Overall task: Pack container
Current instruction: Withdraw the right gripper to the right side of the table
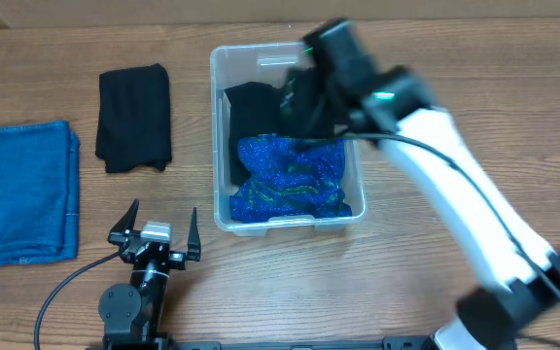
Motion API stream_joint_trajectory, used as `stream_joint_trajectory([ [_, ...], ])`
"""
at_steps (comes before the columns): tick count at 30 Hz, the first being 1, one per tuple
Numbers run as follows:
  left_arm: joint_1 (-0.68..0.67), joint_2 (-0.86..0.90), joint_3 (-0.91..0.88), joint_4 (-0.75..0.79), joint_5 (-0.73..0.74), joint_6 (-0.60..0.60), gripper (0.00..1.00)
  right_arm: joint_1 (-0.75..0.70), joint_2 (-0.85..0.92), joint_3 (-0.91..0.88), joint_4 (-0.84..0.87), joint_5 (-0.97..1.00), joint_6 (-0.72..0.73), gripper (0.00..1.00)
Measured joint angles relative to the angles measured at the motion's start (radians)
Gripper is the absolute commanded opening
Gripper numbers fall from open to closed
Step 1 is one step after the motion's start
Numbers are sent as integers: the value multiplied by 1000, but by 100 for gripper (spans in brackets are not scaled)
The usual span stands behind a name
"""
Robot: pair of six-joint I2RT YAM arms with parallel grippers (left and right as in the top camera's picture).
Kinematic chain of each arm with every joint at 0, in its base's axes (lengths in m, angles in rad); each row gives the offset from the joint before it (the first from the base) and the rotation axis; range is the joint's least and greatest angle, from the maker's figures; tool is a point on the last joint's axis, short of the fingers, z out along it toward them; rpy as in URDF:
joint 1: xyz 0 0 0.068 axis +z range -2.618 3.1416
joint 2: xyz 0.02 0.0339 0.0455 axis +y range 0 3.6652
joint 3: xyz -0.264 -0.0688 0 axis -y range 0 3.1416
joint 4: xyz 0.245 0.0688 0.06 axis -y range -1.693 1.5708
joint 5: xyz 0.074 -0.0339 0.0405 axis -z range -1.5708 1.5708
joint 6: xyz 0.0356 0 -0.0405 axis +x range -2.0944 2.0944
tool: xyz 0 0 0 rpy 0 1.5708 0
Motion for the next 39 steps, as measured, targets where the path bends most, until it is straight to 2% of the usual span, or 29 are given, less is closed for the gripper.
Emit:
stream_joint_trajectory([
  [2, 0, 0, 0, 0, 0, 0, 100, -73, -95, 11, -77, 27, 32, 100],
  [4, 0, 0, 0, 0, 0, 0, 100, -133, -132, 13, -141, 60, 65, 100],
  [9, 0, 0, 0, 0, 0, 0, 100, -396, -138, 3, -344, 142, 271, 100],
  [14, 0, 0, 0, 0, 0, 0, 100, -634, -137, -67, -386, 150, 373, 100],
  [20, 0, 0, 0, 0, 0, 0, 100, -743, -138, -181, -306, 147, 392, 100],
  [25, 0, 0, 0, 0, 0, 0, 100, -766, -137, -260, -256, 126, 398, 100],
  [39, 0, 0, 0, 0, 0, 0, 100, -766, -137, -263, -253, 122, 399, 100],
])
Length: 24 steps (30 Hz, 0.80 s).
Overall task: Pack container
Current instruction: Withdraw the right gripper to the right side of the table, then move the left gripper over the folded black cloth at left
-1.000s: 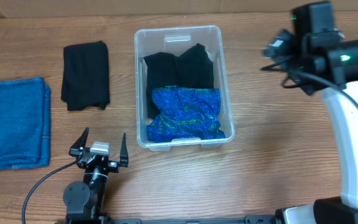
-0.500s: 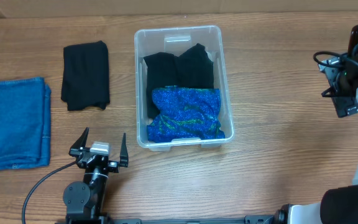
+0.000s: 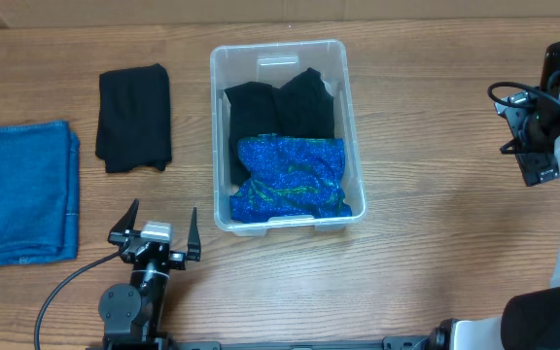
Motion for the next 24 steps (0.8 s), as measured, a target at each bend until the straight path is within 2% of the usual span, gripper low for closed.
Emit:
stream_joint_trajectory([
  [10, 0, 0, 0, 0, 0, -13, 100, 0, 0, 0, 0, 0, 0, 100],
  [18, 0, 0, 5, 5, 6, -110, 100, 0, 0, 0, 0, 0, 0, 100],
  [24, 0, 67, 263, -145, -98, -117, 100, 0, 0, 0, 1, 0, 0, 100],
])
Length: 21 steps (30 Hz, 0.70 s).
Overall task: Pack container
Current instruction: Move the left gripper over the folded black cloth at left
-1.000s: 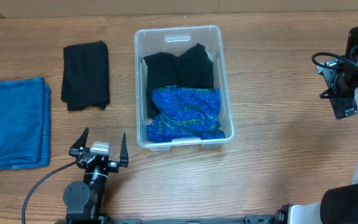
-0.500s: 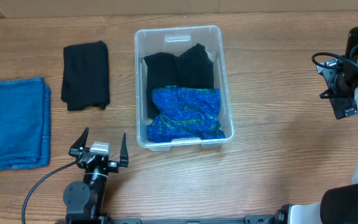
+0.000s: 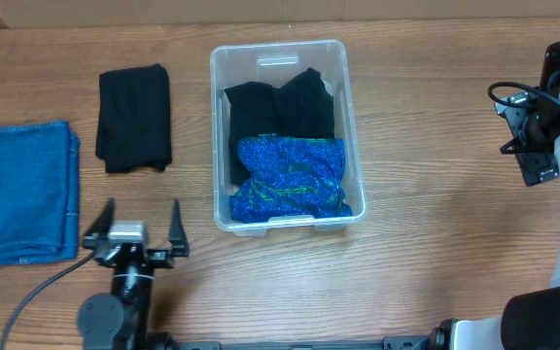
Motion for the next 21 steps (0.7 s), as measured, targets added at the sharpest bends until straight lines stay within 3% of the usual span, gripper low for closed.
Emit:
stream_joint_trajectory([
  [2, 0, 98, 128, -47, -22, 0, 100, 0, 0, 0, 0, -1, 0, 100],
  [3, 0, 163, 201, -152, -31, 0, 100, 0, 0, -1, 1, -2, 0, 100],
  [4, 0, 340, 339, -230, -46, 0, 100, 0, 0, -1, 0, -2, 0, 100],
  [7, 1, 599, 568, -425, -60, 5, 100, 0, 3, -2, 0, -2, 0, 100],
  [13, 1, 1036, 1034, -649, -68, 53, 100, 0, 3, -4, 0, -3, 0, 100],
  [18, 0, 1242, 1123, -583, -123, 45, 100, 0, 3, -4, 0, -2, 0, 100],
  [21, 1, 1384, 1166, -660, -370, 5, 100, 0, 3, -4, 0, -2, 1, 100],
])
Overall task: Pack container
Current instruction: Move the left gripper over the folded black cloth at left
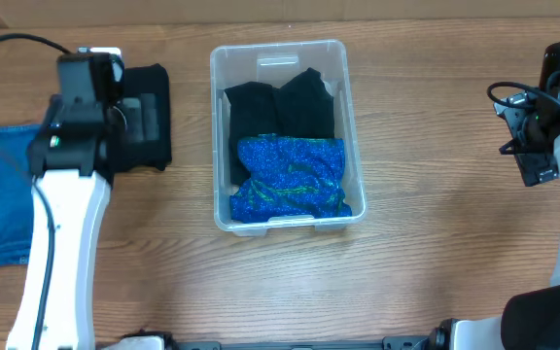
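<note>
A clear plastic container (353, 126) stands mid-table. Inside it, two black garments (280, 109) lie at the far end and a sparkly blue cloth (290, 180) at the near end. A folded black cloth (154, 146) lies left of the container. My left gripper (129, 115) reaches over that cloth; the wrist covers its fingers, so their state is hidden. A folded blue cloth lies at the far left, partly under the left arm. My right gripper (525, 146) sits far right, away from the container; its fingers are unclear.
The white left arm (61, 233) runs from the front edge up across the left side of the table. The right arm stands along the right edge with its cable looped near the wrist. Bare wood lies between the container and the right arm.
My left arm has moved from the front of the table, where its fingers stood open, to over the folded black cloth at the back left. The right arm and the container's contents are unchanged.
First my right arm reached into the container at the black garments while the left gripper rested open at the front. Then the right arm stood at the right edge, two black garments in the container. The left gripper shifted left, and now hangs over the black cloth.
</note>
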Motion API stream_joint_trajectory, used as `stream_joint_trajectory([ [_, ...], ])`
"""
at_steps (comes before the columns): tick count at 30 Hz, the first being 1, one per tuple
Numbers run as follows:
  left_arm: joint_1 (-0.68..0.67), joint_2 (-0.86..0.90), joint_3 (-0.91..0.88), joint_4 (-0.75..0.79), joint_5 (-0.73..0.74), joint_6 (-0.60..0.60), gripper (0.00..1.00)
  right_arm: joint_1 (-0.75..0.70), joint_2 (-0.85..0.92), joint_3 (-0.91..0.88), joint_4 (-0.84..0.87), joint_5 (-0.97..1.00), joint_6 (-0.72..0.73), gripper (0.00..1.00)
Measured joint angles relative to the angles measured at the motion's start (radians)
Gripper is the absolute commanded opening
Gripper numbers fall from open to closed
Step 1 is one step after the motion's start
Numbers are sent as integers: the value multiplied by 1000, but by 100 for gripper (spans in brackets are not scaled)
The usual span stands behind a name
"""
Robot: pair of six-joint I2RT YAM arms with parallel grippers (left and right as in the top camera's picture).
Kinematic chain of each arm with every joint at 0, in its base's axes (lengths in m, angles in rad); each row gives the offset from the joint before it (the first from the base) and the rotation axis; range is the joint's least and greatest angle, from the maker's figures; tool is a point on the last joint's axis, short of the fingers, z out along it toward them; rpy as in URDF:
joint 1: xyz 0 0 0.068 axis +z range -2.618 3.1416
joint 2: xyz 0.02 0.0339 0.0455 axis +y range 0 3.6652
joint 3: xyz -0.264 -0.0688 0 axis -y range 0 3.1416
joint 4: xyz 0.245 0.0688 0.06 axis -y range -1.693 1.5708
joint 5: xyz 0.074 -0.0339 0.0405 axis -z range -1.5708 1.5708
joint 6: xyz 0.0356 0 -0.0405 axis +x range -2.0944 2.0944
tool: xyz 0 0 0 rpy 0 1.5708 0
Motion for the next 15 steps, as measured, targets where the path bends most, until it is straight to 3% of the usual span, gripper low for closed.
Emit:
stream_joint_trajectory([
  [5, 24, 253, 161, -123, -105, -54, 100, 0, 0, 0, 1, 0, -1, 100],
  [10, 32, 354, 257, -94, 70, -39, 100, 0, 0, 0, 1, 0, -1, 100],
  [15, 25, 442, 272, -51, 129, -45, 100, 0, 0, 0, 0, 0, 0, 100],
])
